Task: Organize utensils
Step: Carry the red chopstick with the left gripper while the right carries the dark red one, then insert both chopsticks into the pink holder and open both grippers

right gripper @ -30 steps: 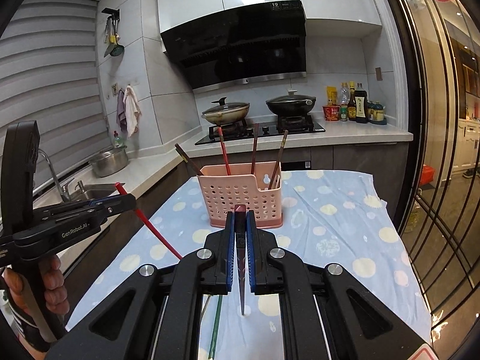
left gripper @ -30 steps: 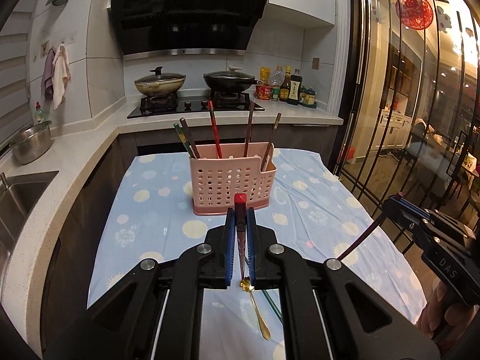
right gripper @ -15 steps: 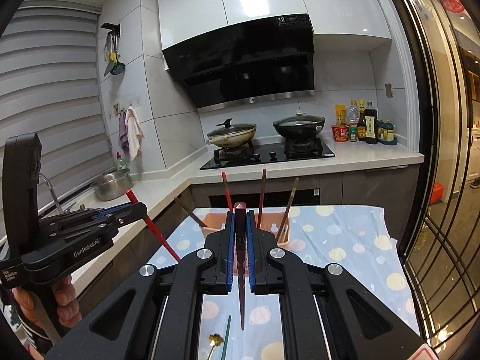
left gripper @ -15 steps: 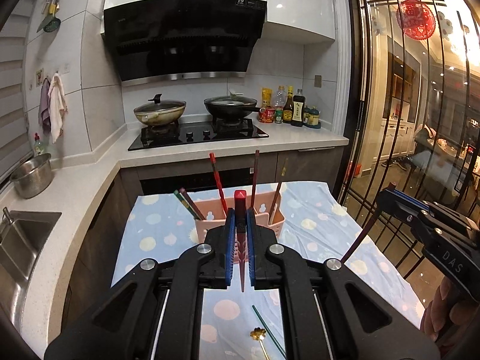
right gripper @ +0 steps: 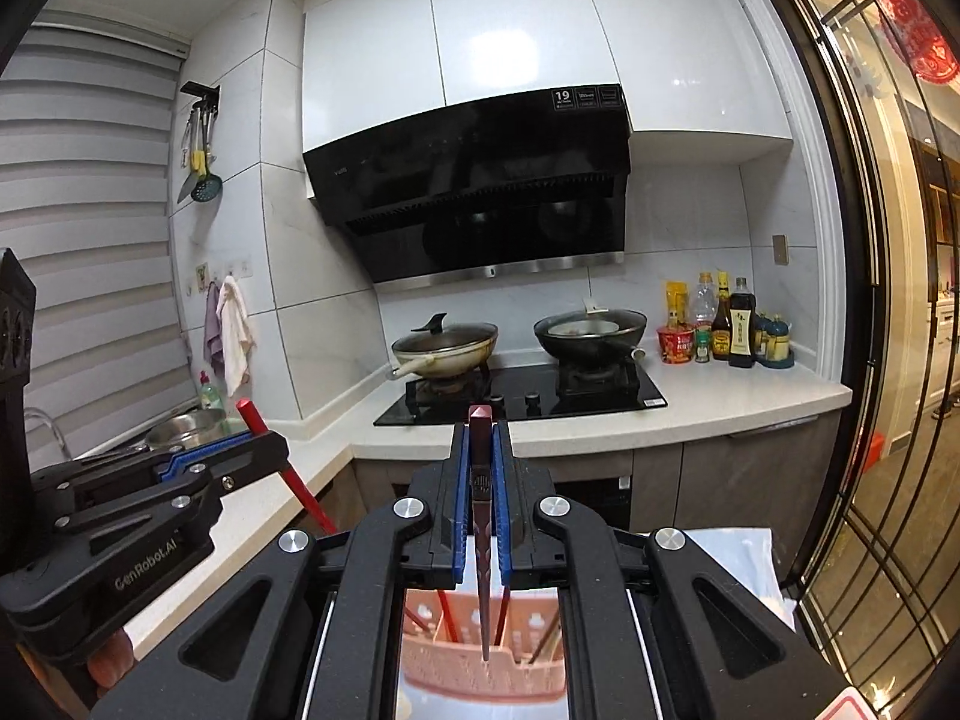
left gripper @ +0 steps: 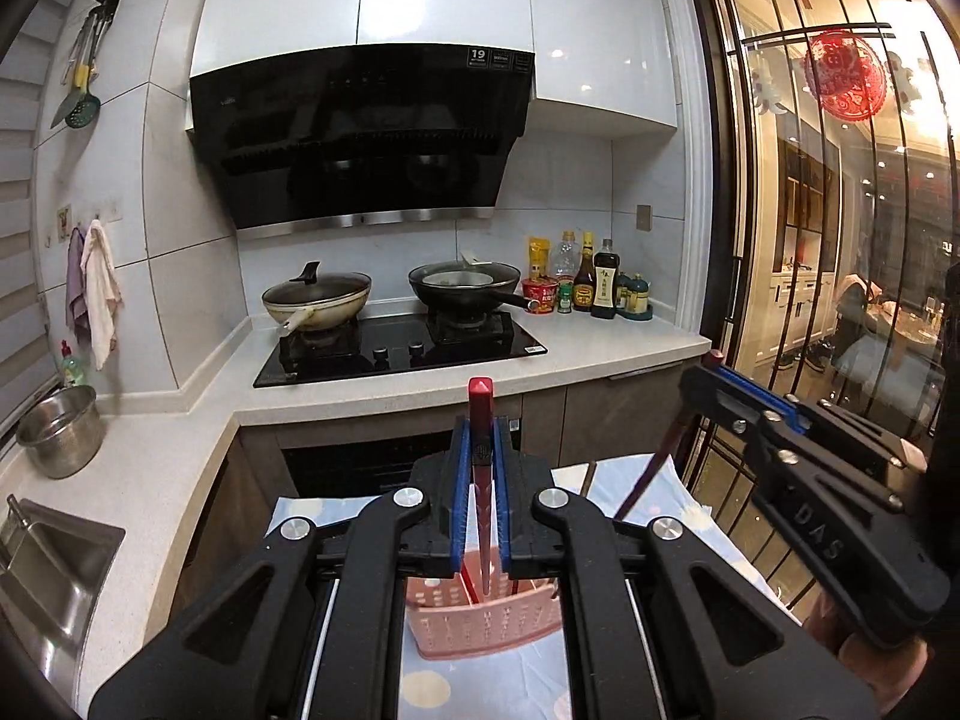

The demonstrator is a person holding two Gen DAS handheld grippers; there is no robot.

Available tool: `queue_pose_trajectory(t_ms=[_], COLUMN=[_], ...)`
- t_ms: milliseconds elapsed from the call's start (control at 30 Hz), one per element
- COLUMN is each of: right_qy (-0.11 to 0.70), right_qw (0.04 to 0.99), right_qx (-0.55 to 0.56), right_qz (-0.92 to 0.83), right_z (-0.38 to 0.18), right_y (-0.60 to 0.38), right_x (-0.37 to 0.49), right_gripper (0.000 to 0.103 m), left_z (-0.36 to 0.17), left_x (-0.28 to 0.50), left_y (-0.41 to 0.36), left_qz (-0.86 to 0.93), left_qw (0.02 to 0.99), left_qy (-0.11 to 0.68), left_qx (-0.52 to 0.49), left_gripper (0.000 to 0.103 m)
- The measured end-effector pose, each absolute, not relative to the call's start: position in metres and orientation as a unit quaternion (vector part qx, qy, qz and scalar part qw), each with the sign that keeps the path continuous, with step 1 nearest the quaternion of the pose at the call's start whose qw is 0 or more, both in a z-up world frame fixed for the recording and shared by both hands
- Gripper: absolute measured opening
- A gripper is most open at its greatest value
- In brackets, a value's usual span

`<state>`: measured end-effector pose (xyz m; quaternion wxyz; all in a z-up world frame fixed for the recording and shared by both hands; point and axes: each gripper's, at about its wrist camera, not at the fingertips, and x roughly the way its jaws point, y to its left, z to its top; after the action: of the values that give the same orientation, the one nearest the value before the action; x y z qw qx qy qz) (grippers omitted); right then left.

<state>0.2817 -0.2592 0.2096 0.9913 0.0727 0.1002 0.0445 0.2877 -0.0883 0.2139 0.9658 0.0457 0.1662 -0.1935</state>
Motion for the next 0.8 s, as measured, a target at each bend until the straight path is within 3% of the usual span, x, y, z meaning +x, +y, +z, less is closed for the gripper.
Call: queue_pose_trajectory(t_ms=[367,800], right_qy=[0.156,0.204], right_qw=[0.983,0.976], right_qx=[0.077,0.069], right_qz=[0.051,0.044], right_z=[0.169,0.113], right_y=[-0.255,-0.252], right_x=[0.348,0.353], right_gripper=[0.007,0.008], left_z=[0.170,0.122], left_x=[0.337,0.349], left_y=[-0.101,-0.100], left_qz=[-0.195,-0.186], left_qw=[0.955,0.944], left_qy=[0.217,0.269], left_qx=[0.047,0.044], left_gripper=[0.007,0.007])
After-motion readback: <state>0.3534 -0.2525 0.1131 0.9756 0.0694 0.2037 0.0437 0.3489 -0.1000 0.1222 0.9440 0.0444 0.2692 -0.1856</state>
